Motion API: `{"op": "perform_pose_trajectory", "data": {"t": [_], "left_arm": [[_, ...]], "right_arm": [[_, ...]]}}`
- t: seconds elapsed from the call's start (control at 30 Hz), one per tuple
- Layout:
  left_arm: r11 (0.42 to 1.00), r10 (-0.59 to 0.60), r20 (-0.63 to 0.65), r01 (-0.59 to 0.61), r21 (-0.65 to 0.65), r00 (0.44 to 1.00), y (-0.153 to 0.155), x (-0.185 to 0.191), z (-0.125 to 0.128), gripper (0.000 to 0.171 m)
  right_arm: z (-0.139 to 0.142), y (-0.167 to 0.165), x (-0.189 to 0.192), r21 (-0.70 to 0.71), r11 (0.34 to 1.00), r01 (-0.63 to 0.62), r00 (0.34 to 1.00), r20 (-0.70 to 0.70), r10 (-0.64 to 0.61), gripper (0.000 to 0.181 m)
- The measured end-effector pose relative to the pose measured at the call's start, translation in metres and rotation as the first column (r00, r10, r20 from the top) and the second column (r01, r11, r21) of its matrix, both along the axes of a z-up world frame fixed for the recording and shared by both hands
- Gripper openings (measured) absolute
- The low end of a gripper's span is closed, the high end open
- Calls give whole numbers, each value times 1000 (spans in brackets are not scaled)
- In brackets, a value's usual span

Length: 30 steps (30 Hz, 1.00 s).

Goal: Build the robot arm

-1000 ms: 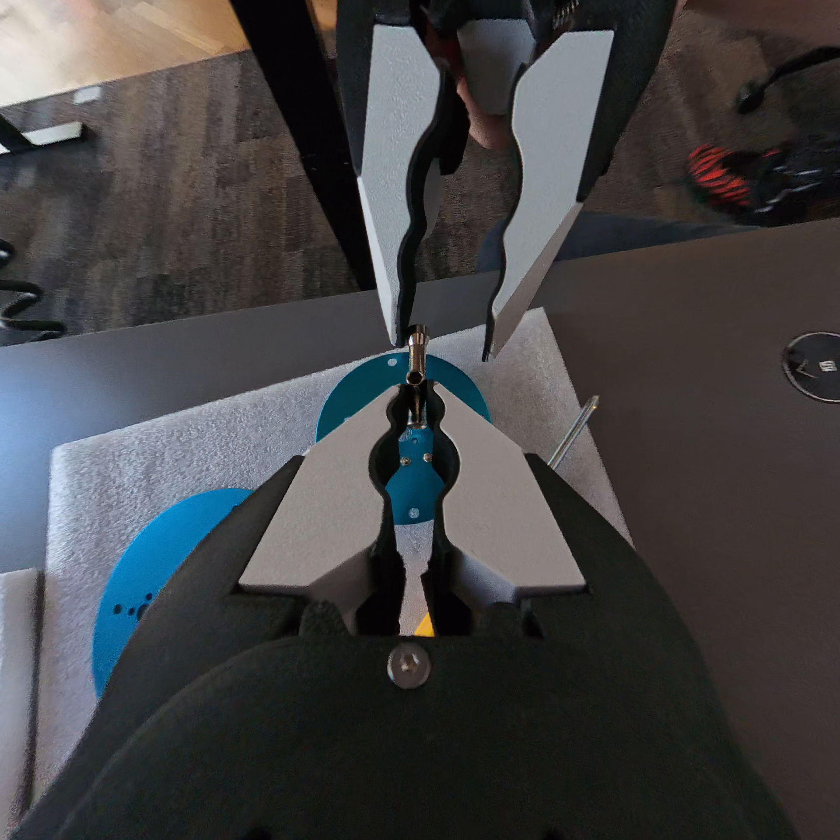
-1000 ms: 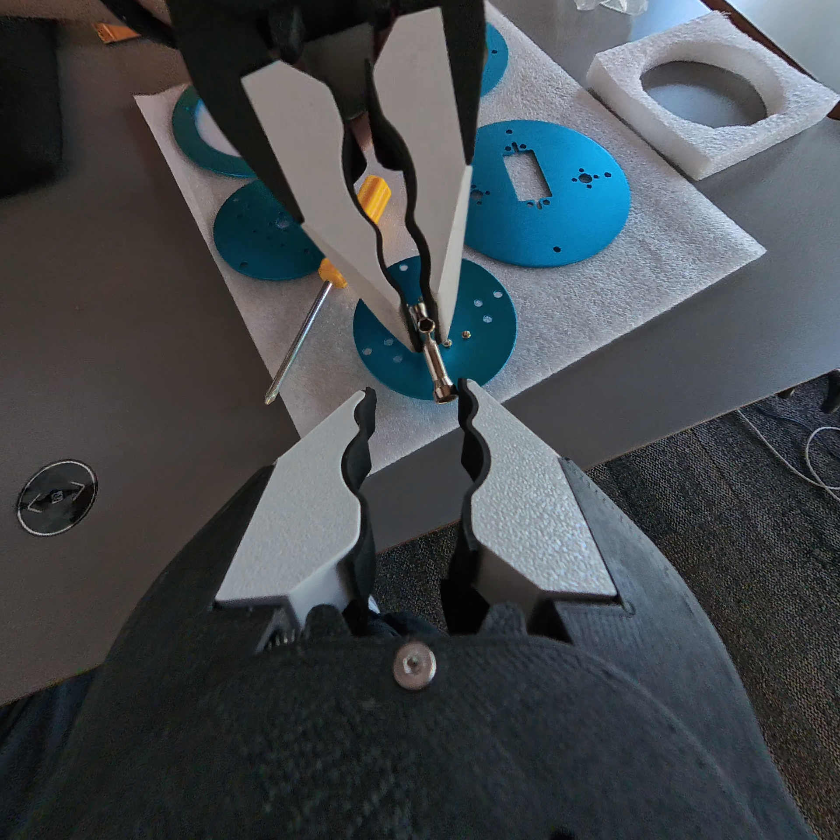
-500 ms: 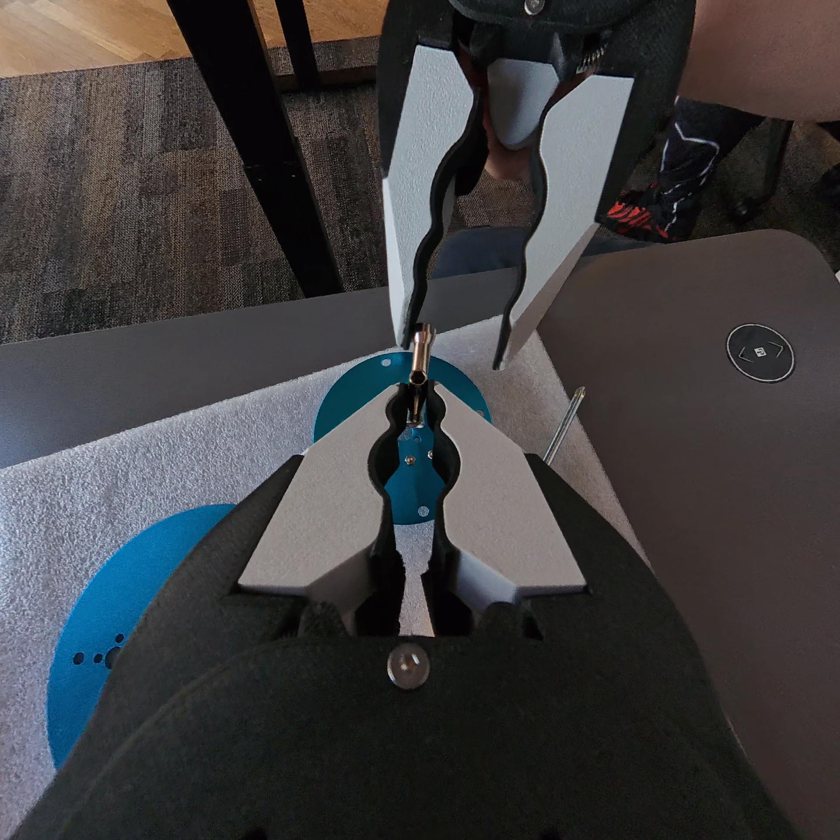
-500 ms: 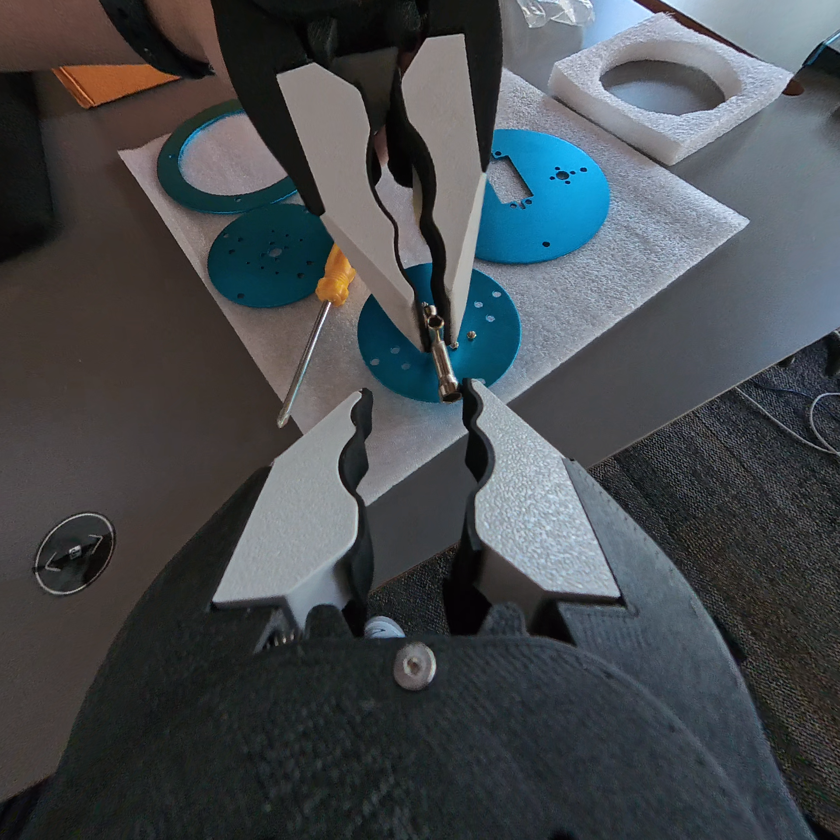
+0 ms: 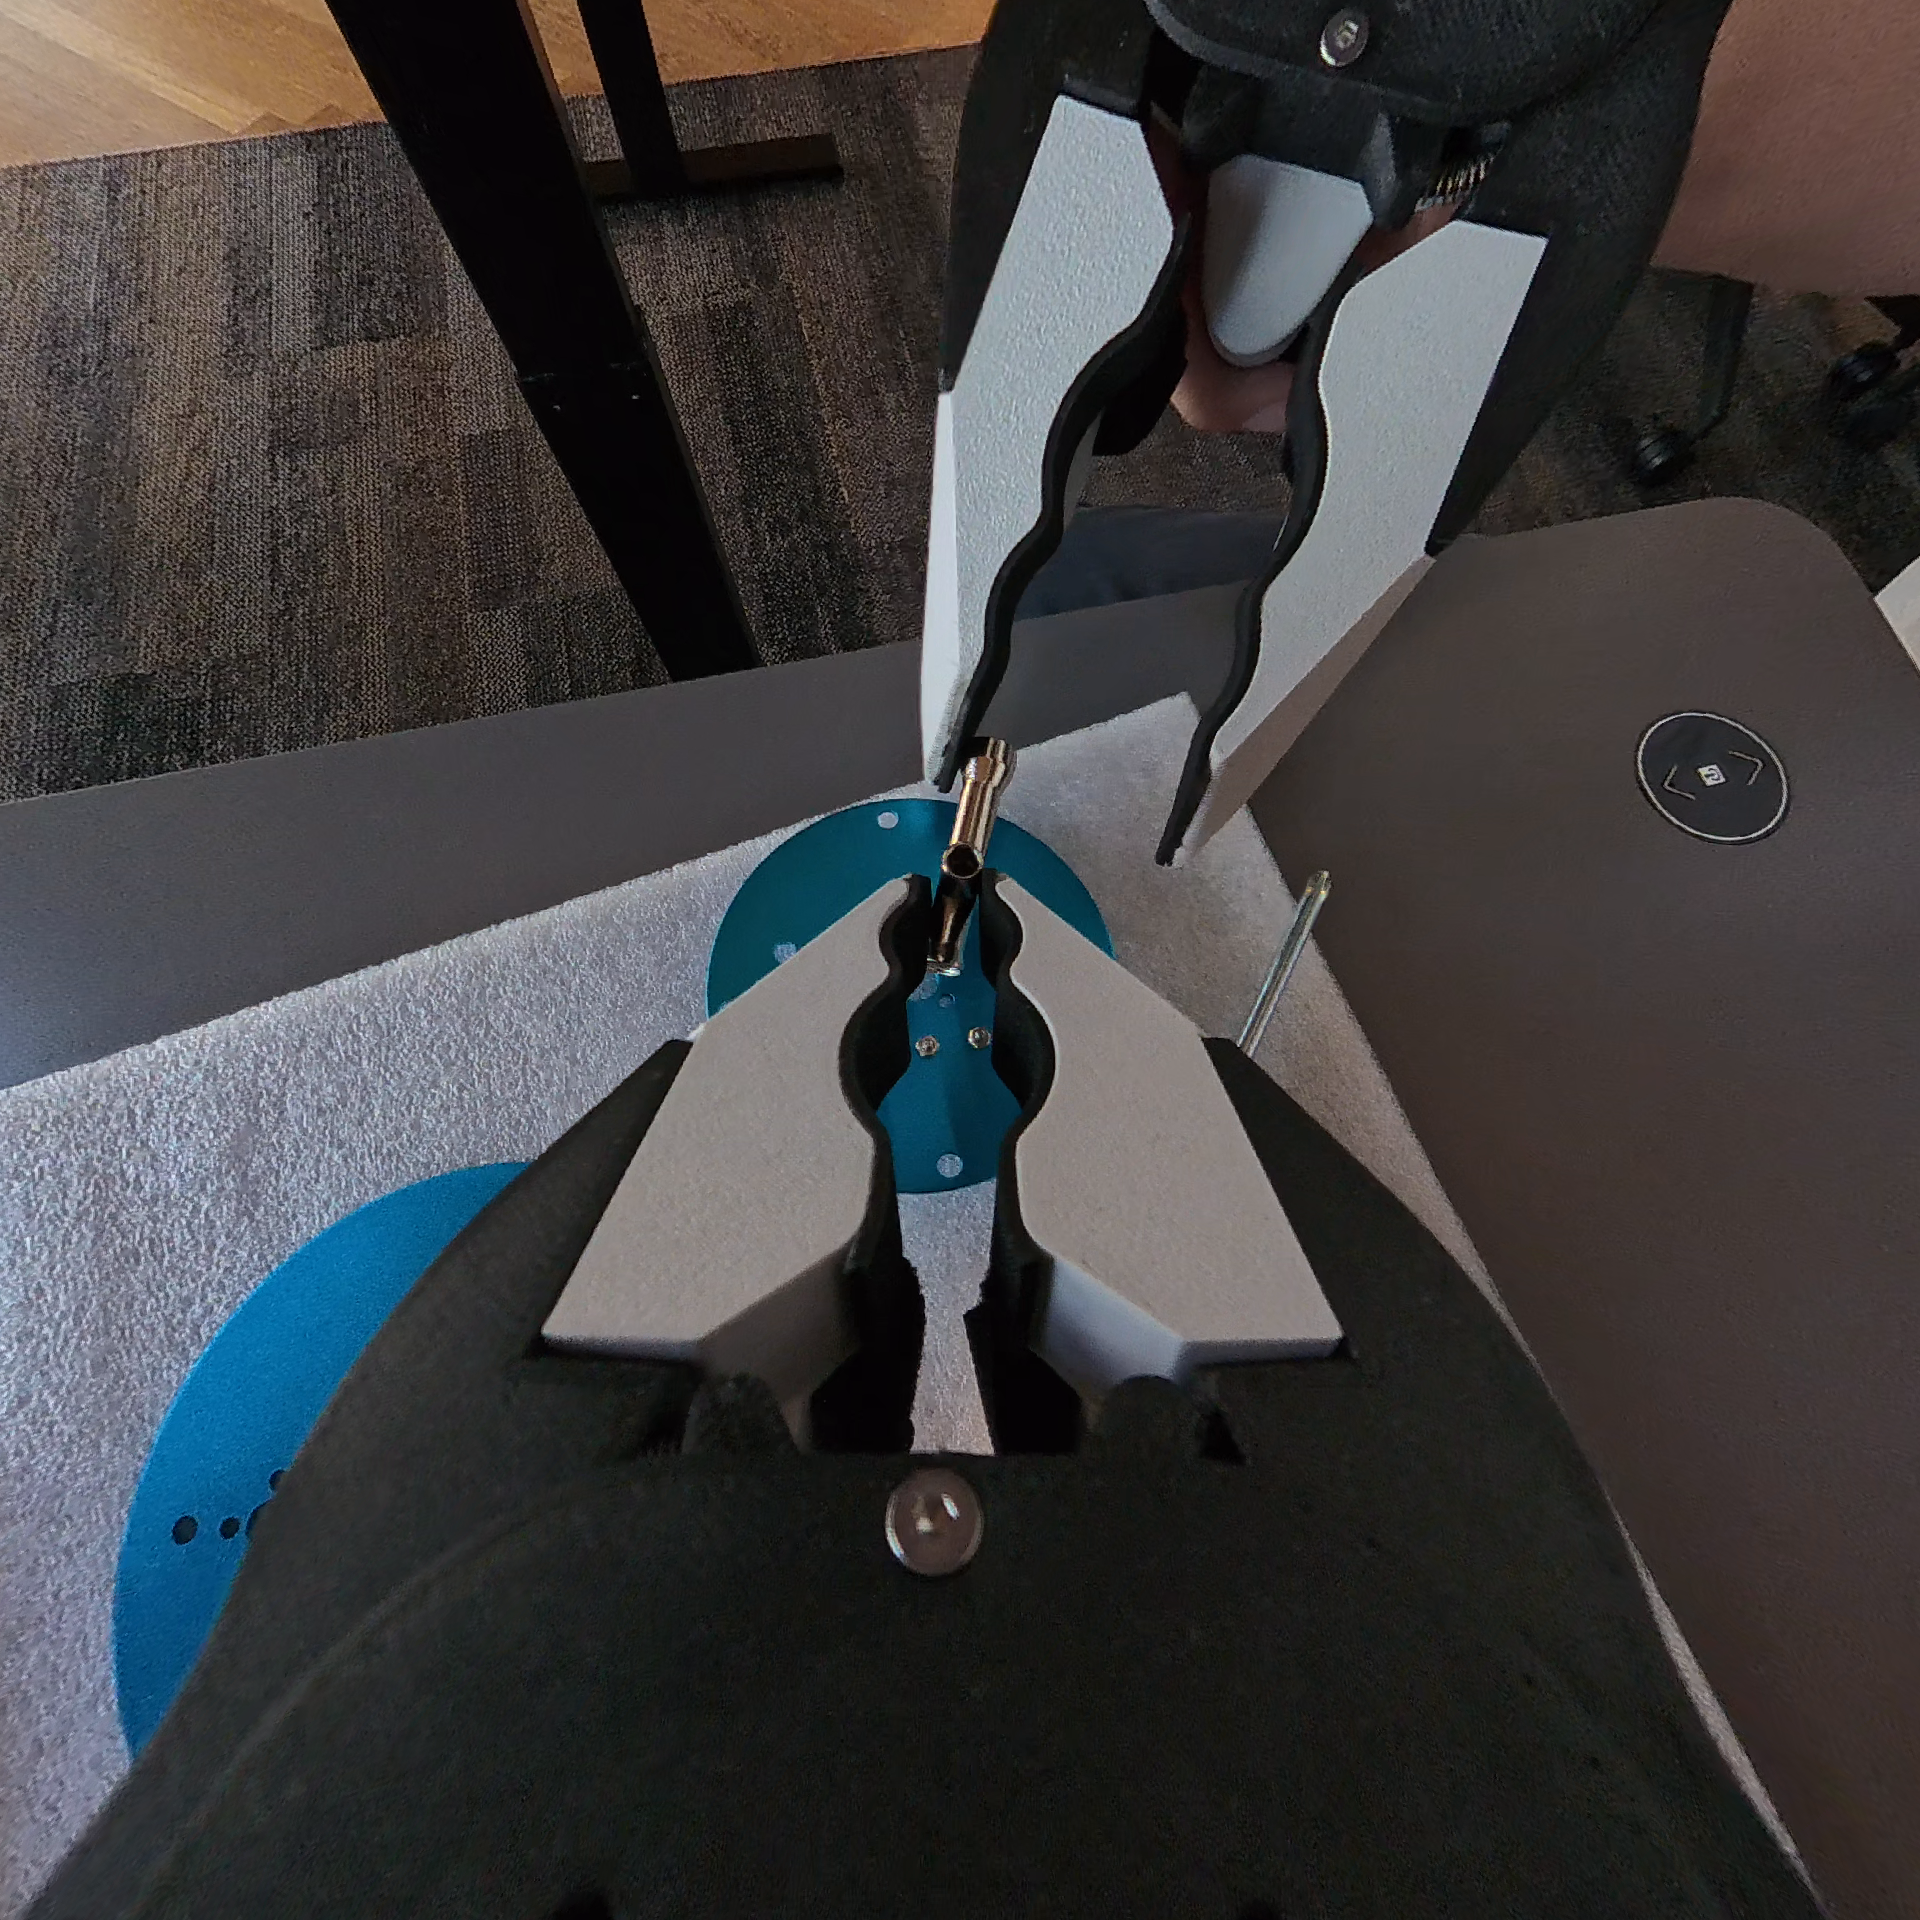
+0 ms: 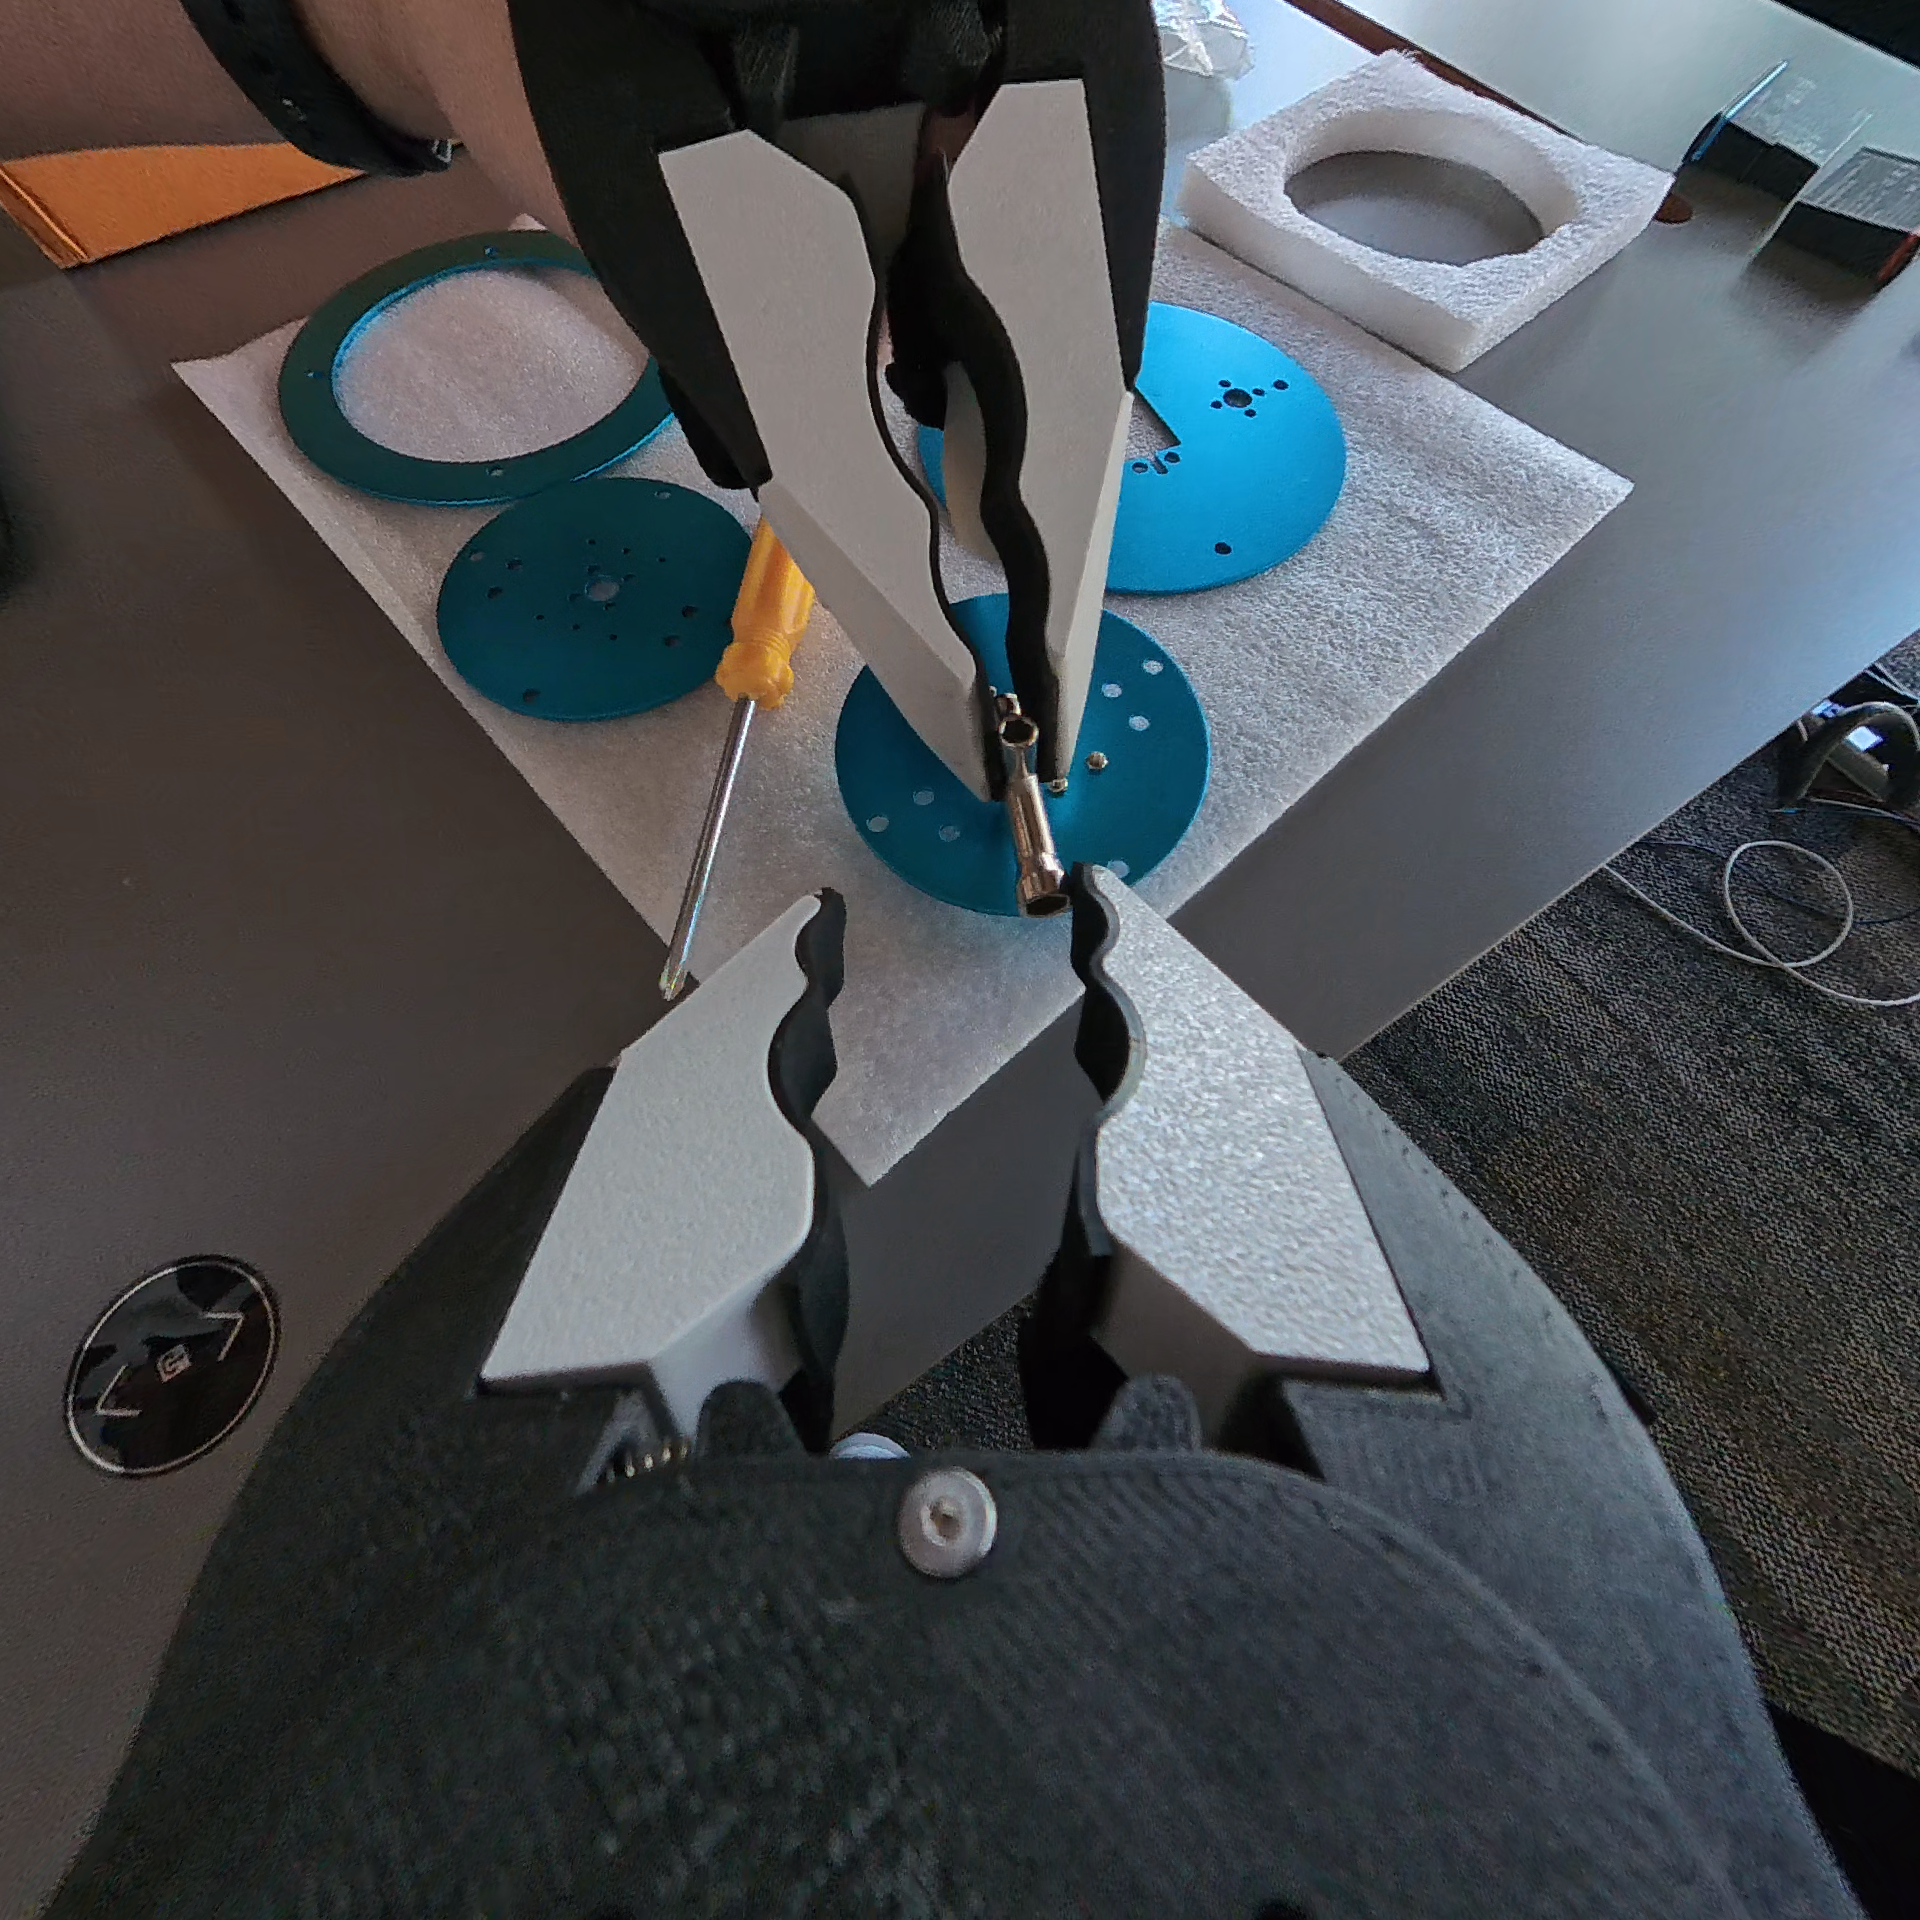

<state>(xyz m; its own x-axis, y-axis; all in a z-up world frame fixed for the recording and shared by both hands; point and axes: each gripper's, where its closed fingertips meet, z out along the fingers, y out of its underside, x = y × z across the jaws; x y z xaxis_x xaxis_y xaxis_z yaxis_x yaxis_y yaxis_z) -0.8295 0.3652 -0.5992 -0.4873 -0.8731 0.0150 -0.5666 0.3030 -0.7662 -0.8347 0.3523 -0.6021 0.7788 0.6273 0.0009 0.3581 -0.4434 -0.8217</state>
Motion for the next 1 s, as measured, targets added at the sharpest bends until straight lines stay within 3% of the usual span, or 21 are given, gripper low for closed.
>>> {"op": "perform_pose_trajectory", "data": {"t": [0.23, 0.47, 0.57, 0.7, 1.0], "left_arm": [[1000, -10, -10, 10, 23, 1000, -1, -1, -1, 8], [1000, 15, -34, -14, 7, 999, -1, 0, 1, 7], [998, 44, -3, -45, -43, 999, 1, 1, 14, 6], [995, 96, 16, -96, -8, 995, 18, -11, 24, 6], [984, 172, -6, -172, -48, 985, 31, -22, 9, 6]], "right_arm": [[-3, -1, -1, 12, 999, 43, 998, 46, -44, 45], [-3, 1, 0, 27, 1000, 9, 995, 97, -11, 49], [6, 7, 3, 44, 999, -2, 992, 125, -4, 50], [19, 20, -10, 51, 997, -56, 994, 92, 52, 53], [5, 35, -20, -10, 995, -103, 987, 123, 103, 54]]}}
